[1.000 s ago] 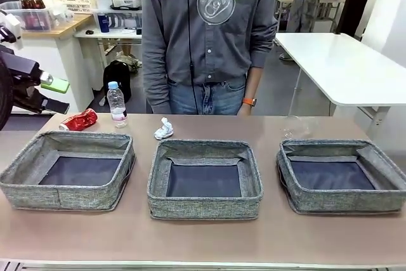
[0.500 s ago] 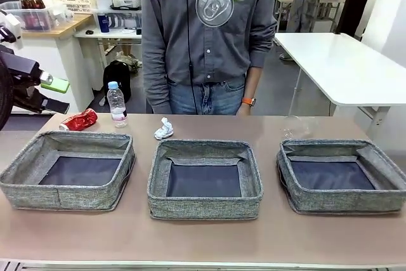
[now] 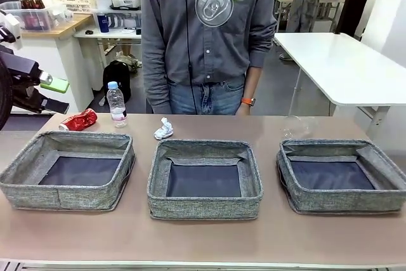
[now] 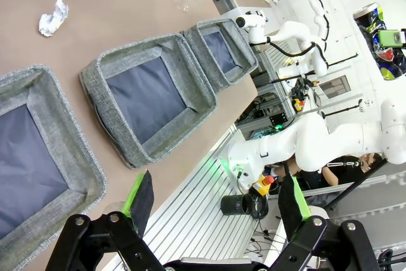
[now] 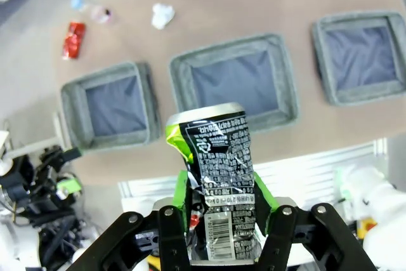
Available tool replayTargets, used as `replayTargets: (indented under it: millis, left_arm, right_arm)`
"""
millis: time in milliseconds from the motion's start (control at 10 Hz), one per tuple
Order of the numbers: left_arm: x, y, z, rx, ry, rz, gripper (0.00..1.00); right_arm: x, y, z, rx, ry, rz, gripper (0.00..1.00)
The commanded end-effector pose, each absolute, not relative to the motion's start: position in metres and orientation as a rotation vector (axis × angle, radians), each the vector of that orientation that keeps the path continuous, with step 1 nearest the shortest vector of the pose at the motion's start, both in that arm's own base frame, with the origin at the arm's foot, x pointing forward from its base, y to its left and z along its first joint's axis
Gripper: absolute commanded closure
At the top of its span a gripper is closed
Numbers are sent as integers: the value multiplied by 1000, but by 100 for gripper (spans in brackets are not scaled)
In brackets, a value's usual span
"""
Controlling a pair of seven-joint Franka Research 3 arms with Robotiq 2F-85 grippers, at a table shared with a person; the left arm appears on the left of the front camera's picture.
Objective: Sort the waste into the appropriate baskets.
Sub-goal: Place the picked waste into the Fabric basket indicated by the person.
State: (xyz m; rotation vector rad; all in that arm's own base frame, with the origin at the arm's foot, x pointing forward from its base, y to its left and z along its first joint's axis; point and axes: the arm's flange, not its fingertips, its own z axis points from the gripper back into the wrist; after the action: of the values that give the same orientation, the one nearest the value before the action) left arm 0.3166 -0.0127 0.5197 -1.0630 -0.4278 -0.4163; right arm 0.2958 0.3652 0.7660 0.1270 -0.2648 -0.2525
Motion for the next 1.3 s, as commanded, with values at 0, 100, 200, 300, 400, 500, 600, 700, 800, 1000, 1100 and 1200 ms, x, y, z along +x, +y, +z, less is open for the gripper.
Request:
replayTargets:
  millis: [0,100,200,300,400,500,600,700,800,1000,1100,1200]
  left_arm:
    - [317,-15,519,-1076,-446,-433,0]
    - [317,-15,519,-1076,-446,-433,0]
    - [317,-15,519,-1076,-446,-433,0]
    - [317,-15,519,-1076,-446,-433,0]
    - [317,-15,519,-1076,-446,-433,0]
    - [317,-15,519,-1076,-446,-433,0]
    - [317,-15,519,-1076,-446,-433,0]
    - [317,-15,519,-1076,-446,-433,0]
    - [317,-15,519,-1076,-446,-433,0]
    - [317,-15,519,-1076,-446,-433,0]
    - [317,-15,519,-1076,-446,-433,0]
    - [317,-15,519,-1076,-446,-433,0]
  right_arm:
    - [294,364,767,125,-265,-258,57]
    - [294,364,767,125,-265,-258,57]
    - [294,364,767,125,-265,-258,57]
    - [294,364,767,125,-265,-258,57]
    - [294,364,767,125,-265,-258,57]
    - [294,364,767,125,-265,-258,57]
    - [294,364,767,125,-265,-258,57]
    - [294,364,767,125,-265,-258,57]
    - [294,364,767,125,-265,-258,57]
    - [294,364,767,125,-265,-258,57]
    - [294,364,767,125,-265,-258,57]
    - [294,364,767,125,-265,-258,57]
